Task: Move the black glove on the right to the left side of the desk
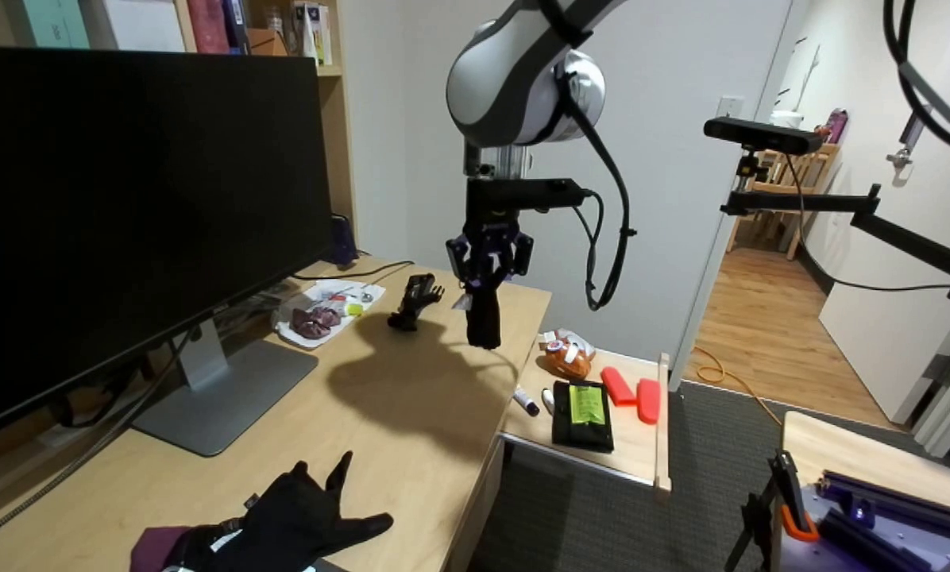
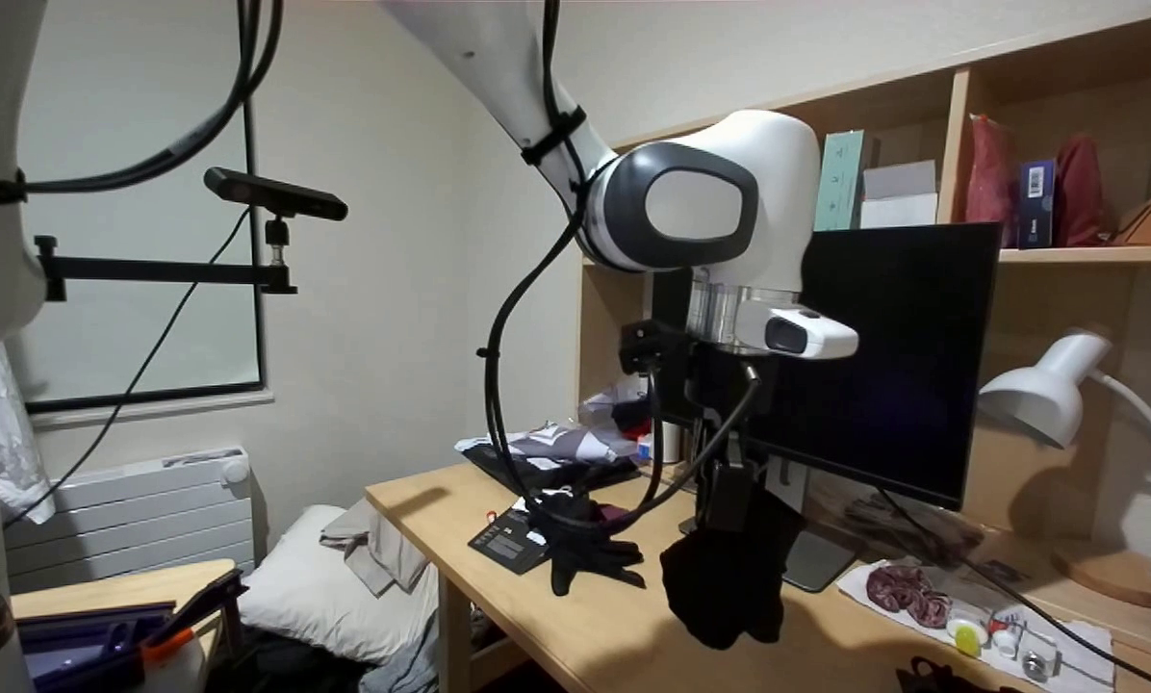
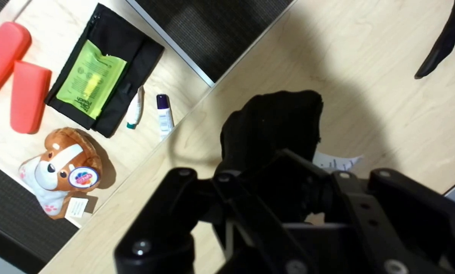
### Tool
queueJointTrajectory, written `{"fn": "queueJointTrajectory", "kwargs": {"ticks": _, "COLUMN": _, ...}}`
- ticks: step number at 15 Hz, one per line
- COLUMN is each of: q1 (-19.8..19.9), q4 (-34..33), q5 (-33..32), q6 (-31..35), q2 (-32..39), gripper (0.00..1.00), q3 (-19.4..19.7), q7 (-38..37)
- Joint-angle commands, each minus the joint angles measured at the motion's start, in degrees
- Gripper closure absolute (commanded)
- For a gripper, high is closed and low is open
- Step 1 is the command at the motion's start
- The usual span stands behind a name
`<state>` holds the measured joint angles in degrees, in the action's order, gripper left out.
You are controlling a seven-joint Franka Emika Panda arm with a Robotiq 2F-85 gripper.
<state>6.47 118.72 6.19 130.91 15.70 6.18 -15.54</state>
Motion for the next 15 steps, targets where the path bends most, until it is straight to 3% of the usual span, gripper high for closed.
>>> {"fn": "queueJointTrajectory", "kwargs": {"ticks": 1, "q1": -0.38, "q4": -2.84, "q5": -0.43, "q6": -4.82, "q2": 1.4, "gripper": 0.93, "q3": 0.12, "q7": 1.31}}
{"fn": "queueJointTrajectory", "kwargs": {"ticks": 3, "q1": -0.74, "q4": -5.99, "q5": -0.2, "q6": -12.9, "q2": 2.97, "gripper": 0.93, "q3": -1.15, "q7": 4.5}}
{"fn": "queueJointTrajectory", "kwargs": {"ticks": 6, "q1": -3.07, "q4": -8.99, "q5": -3.11, "q6": -12.59, "q2": 6.13, "gripper": 0.93, "q3": -2.68, "q7": 7.71}}
{"fn": "queueJointTrajectory", "kwargs": {"ticks": 10, "q1": -7.26, "q4": -11.83, "q5": -8.5, "q6": -5.82, "q2": 10.54, "gripper": 0.93, "q3": -3.52, "q7": 5.84}}
{"fn": "queueJointTrajectory", "kwargs": {"ticks": 15, "q1": -8.02, "q4": -14.17, "q5": -1.39, "q6": 10.61, "q2": 17.04, "gripper": 0.93, "q3": -5.72, "q7": 2.62}}
